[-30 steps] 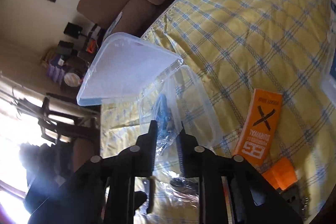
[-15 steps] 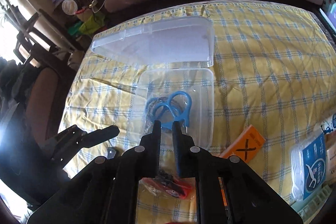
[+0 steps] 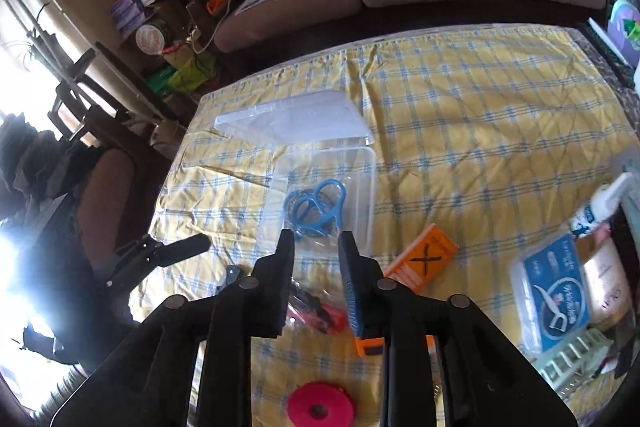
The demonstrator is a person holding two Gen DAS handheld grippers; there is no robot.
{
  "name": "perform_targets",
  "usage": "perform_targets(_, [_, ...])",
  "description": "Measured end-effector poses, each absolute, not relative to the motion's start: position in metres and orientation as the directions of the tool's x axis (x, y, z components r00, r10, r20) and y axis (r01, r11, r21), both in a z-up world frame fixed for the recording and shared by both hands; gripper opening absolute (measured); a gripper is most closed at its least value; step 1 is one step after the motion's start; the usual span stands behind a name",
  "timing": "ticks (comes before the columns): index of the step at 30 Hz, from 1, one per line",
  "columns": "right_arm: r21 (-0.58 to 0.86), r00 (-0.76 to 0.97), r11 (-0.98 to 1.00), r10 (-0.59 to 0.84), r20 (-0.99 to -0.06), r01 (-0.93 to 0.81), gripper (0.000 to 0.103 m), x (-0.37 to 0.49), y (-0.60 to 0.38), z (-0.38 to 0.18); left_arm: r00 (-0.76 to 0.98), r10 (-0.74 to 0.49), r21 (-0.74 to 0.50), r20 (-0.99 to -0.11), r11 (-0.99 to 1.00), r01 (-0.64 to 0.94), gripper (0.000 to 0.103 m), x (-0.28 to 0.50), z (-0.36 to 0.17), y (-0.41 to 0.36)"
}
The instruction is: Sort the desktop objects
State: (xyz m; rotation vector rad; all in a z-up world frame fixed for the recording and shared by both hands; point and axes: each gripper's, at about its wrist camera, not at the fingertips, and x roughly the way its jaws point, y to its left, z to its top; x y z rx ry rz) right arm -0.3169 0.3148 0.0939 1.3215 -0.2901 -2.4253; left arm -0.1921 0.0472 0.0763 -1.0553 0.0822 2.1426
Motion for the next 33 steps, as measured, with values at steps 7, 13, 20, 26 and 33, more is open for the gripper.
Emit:
perform_targets(7, [0.272,-0.524,-0.941,-0.337,-0.782,0.199,0.052,-0.269,0.343,0.085,-0.433,0.509,-0.232,-0.744,-0.804,-0.547,0.1,-0.153,0.08,0.026])
perform_targets(13, [0.323,-0.506,-0.929,-0.368,-0.78,0.179,0.053,-0.251,0.348,0.057,-0.43,0.457,-0.255,-0.779,-0.856,-0.449,0.1,-0.131,0.053,-0.001])
perform_targets(20, [0.298,-0.538,-0.928,-0.371,-0.756,0.222,0.053,-0.246,0.333,0.057,-0.457,0.417,-0.209,-0.786,-0.874,-0.439,0.091,-0.144,0.038,-0.001])
perform_targets(26, [0.3,-0.525,-0.919,-0.392,-0.755,0.255,0.054,-0.249,0.319,0.056,-0.433,0.356,-0.145,-0.828,-0.882,-0.448,0.068,-0.155,0.018,0.011])
perform_targets(33, [0.349,-0.497,-0.894,-0.447,-0.744,0.281,0.054,-0.248,0.301,0.055,-0.469,0.318,-0.102,-0.824,-0.897,-0.429,0.021,-0.157,0.018,0.009])
